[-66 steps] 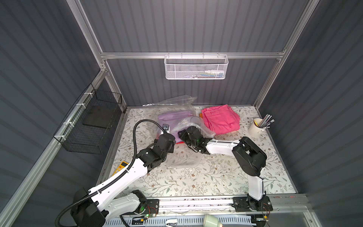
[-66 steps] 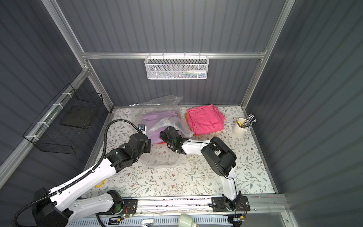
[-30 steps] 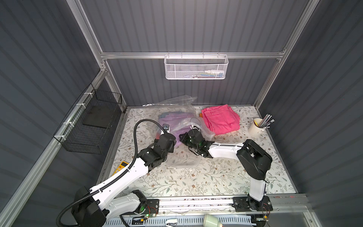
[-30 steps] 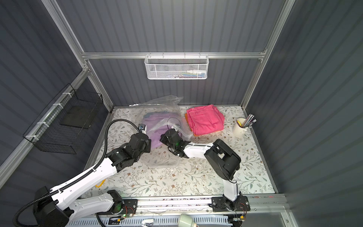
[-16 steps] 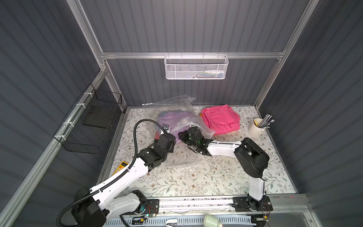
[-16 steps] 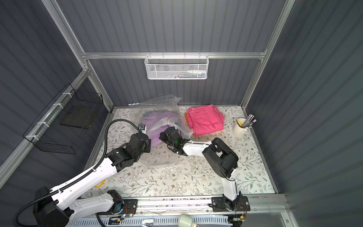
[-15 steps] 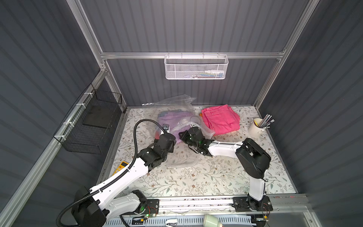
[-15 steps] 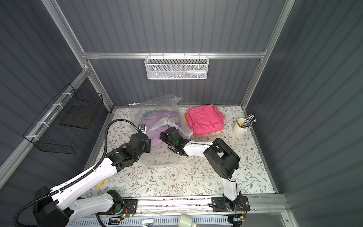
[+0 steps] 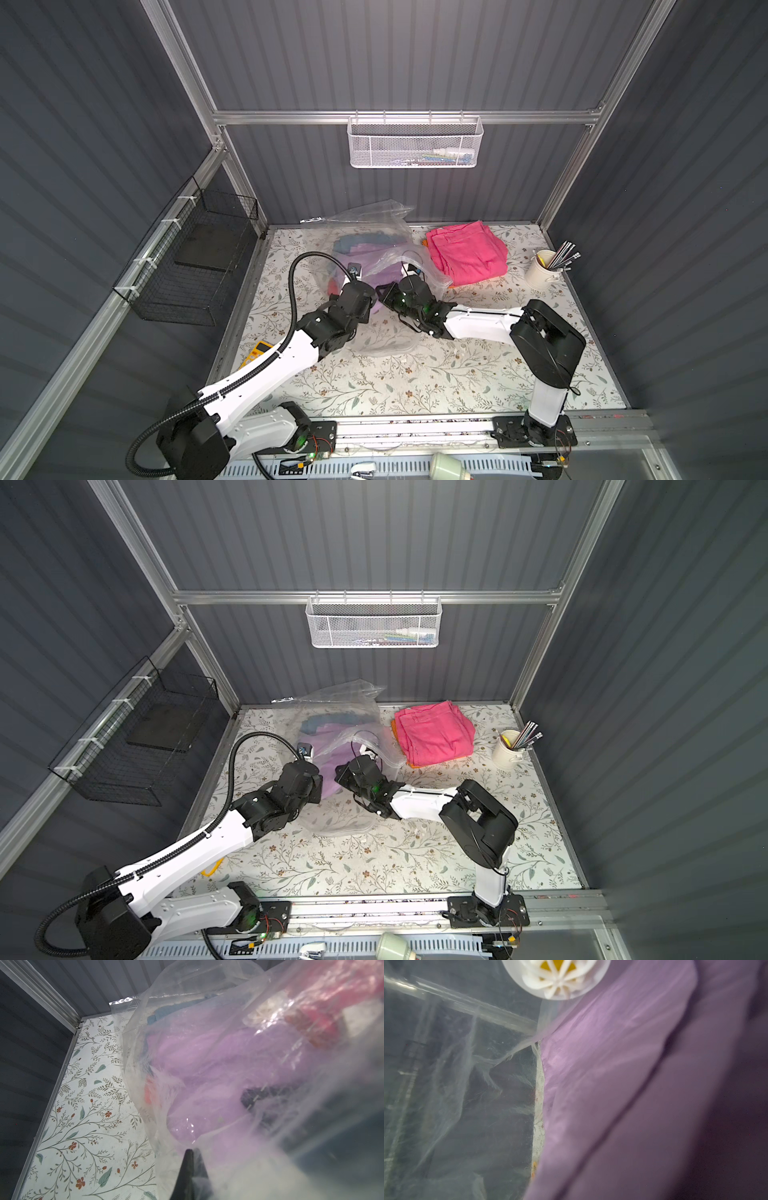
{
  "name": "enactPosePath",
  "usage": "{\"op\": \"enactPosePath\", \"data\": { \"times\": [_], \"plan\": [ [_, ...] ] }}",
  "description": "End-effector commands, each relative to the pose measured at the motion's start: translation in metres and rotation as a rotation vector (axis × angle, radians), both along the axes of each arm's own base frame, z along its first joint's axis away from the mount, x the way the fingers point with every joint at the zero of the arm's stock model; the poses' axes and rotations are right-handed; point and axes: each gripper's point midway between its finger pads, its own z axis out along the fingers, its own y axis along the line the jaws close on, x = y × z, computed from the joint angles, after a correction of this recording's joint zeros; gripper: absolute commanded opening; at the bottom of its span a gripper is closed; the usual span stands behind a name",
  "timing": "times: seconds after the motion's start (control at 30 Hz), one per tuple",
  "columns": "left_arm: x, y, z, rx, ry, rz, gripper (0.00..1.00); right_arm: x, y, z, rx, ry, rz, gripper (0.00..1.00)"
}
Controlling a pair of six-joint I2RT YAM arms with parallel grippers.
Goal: Take the trousers out of the vacuum bag
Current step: Take out the trousers from the vacuum bag.
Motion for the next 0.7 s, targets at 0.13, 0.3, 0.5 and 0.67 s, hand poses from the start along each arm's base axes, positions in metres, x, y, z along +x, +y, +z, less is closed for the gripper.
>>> {"op": "enactPosePath", "data": {
  "times": [0.13,0.3,0.5,0.67],
  "plan": [
    [0.005,-0.005,0.005,-0.024,0.013,0.014,0.00,-0.031,-0.027,0.058,0.047,-0.107,0.028,0.00],
    [0.008,-0.007,0.004,-0.021,0.011,0.010,0.00,-0.043,-0.037,0.055,0.022,-0.107,0.026,0.00],
    [0.010,-0.011,-0.001,-0.027,0.020,0.005,0.00,-0.053,-0.034,0.071,0.044,-0.124,0.057,0.00],
    [0.014,-0.013,-0.005,-0.012,0.020,0.004,0.00,-0.066,-0.061,0.098,0.030,-0.171,0.042,0.00]
  ]
}}
